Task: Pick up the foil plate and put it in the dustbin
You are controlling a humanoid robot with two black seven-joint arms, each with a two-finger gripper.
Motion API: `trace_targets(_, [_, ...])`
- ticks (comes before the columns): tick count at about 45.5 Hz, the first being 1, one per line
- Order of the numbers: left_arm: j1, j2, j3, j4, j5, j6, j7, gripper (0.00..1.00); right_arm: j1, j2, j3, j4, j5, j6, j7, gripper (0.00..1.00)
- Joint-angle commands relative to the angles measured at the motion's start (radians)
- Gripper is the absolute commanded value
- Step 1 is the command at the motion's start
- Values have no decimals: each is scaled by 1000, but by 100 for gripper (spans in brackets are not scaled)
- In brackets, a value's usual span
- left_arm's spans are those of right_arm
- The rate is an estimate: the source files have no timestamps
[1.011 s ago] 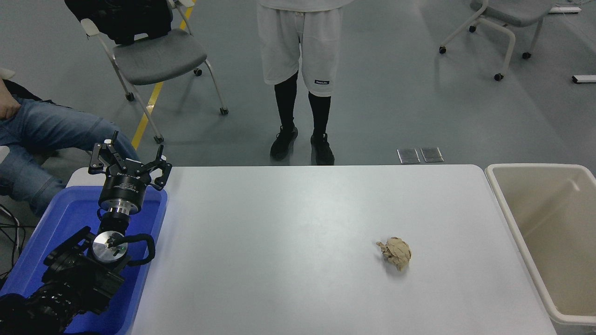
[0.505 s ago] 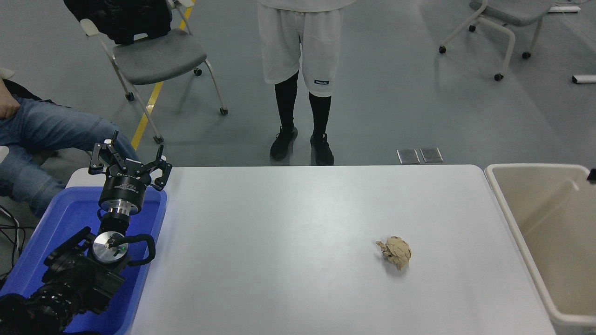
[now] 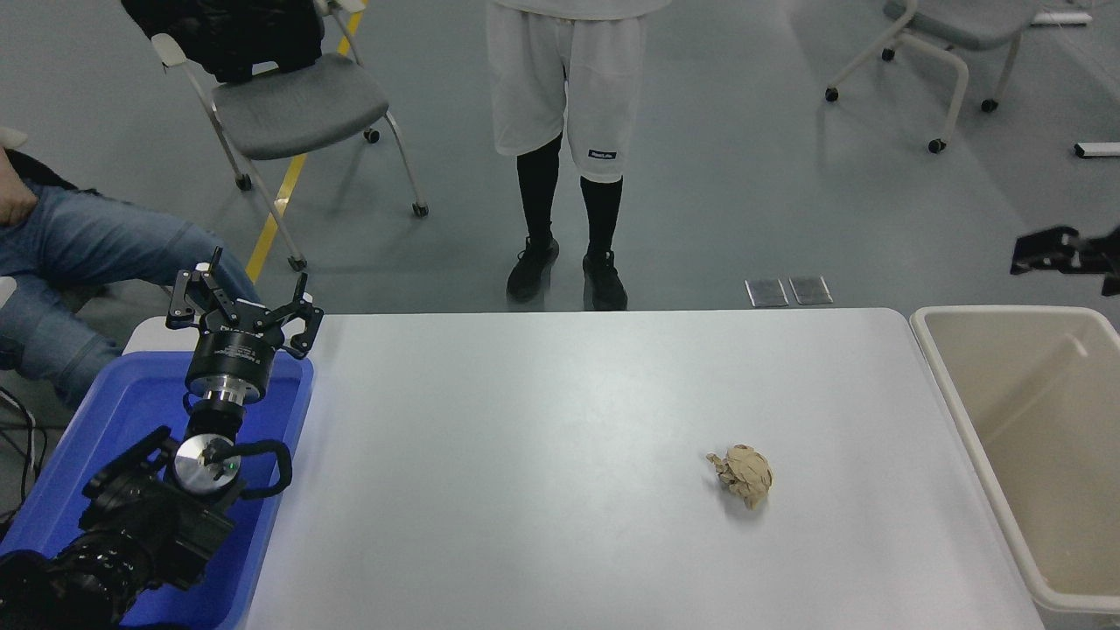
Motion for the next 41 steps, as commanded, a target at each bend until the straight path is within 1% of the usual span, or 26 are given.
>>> trace_targets(1, [0,0,0,0,0,1,0,99,144,32,-56,132,-2,42,-3,100])
trace_targets(14, [0,0,0,0,1,1,0,99,248,135,-214,247,20,50,-3,100])
trace_targets(22, [0,0,0,0,0,1,0,99,265,253,-291,269,23,156,-1,100])
trace_targets(25, [0,0,0,0,1,1,0,99,262,258,-294,283,26,156,-1,100])
trace_targets(32, [0,0,0,0,1,1,0,99,308,308,-298,290,75,156,-1,100])
trace_targets(37, [0,0,0,0,1,1,0,99,367,336,-301,290,156,156,0,100])
trace_targets(41, [0,0,0,0,1,1,0,99,382,345,-320,302,198,156,0,100])
